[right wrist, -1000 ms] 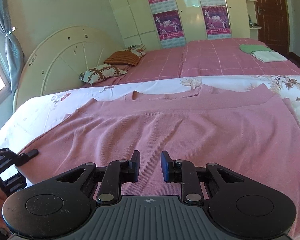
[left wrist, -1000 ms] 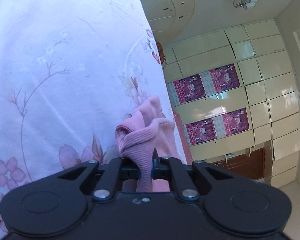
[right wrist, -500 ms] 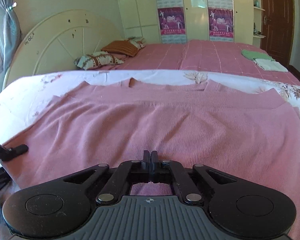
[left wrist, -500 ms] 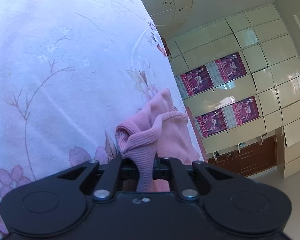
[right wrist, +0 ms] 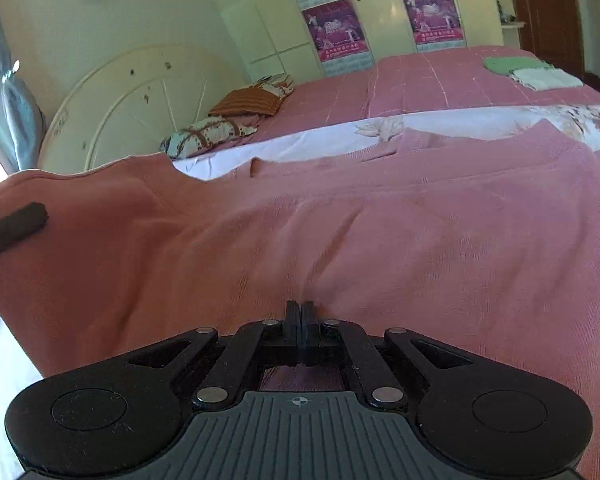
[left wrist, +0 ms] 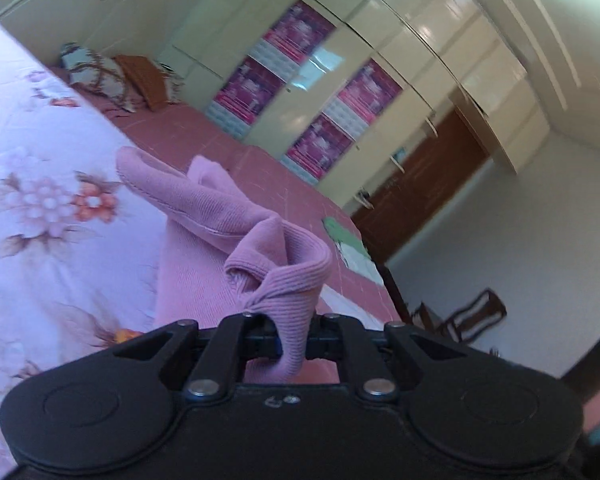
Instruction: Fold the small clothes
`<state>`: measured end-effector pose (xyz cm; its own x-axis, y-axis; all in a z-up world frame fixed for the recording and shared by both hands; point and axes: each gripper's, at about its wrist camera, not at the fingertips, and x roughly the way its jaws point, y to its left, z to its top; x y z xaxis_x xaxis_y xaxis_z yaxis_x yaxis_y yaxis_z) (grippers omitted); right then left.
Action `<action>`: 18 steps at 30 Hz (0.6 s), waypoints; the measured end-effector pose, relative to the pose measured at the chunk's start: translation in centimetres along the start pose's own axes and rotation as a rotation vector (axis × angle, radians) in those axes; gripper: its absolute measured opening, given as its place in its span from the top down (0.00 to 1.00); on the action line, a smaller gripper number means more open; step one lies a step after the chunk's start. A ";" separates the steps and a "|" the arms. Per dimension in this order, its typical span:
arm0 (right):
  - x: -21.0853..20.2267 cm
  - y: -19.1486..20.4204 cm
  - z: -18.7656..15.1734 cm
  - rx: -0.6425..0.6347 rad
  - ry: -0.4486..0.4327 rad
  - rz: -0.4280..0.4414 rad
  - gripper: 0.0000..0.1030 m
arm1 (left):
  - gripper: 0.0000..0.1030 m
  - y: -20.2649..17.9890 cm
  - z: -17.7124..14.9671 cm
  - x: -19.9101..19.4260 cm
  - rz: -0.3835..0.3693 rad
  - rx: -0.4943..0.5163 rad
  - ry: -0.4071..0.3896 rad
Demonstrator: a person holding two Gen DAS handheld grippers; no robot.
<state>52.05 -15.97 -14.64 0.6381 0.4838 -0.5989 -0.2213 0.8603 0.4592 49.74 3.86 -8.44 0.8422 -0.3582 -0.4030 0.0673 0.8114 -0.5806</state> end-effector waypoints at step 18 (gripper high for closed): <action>-15.0 -18.0 2.3 0.405 -0.112 0.181 0.43 | 0.49 -6.7 -7.1 2.8 0.018 0.180 0.156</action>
<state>48.13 -39.11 -12.44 0.6967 0.5812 -0.4205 -0.0448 0.6204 0.7830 47.89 -5.86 -10.72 0.7520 -0.3991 -0.5246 0.1594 0.8823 -0.4429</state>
